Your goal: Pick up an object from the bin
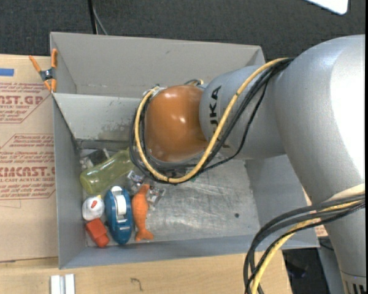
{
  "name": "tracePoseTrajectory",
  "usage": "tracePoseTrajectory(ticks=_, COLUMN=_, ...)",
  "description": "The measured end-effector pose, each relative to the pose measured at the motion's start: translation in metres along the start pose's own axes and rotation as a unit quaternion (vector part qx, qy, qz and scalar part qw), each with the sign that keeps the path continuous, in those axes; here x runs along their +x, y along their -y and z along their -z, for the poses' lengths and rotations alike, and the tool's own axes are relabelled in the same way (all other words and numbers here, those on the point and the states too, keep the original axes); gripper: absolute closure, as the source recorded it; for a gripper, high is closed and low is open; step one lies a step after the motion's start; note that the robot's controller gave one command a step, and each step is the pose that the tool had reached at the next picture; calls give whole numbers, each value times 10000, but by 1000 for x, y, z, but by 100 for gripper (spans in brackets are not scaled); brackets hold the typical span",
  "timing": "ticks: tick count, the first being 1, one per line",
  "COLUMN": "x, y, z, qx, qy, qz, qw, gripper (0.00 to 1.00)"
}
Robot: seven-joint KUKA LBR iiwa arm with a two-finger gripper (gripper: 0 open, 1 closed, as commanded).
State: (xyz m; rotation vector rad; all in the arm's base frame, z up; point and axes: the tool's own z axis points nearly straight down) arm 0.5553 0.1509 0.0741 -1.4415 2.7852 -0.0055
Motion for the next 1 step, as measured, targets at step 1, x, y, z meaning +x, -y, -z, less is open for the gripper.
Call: tracePoseTrajectory(ticks=1, x=-20, y=-17, z=165, qx=-2, qy=31, qz=209, qw=9998, gripper=100)
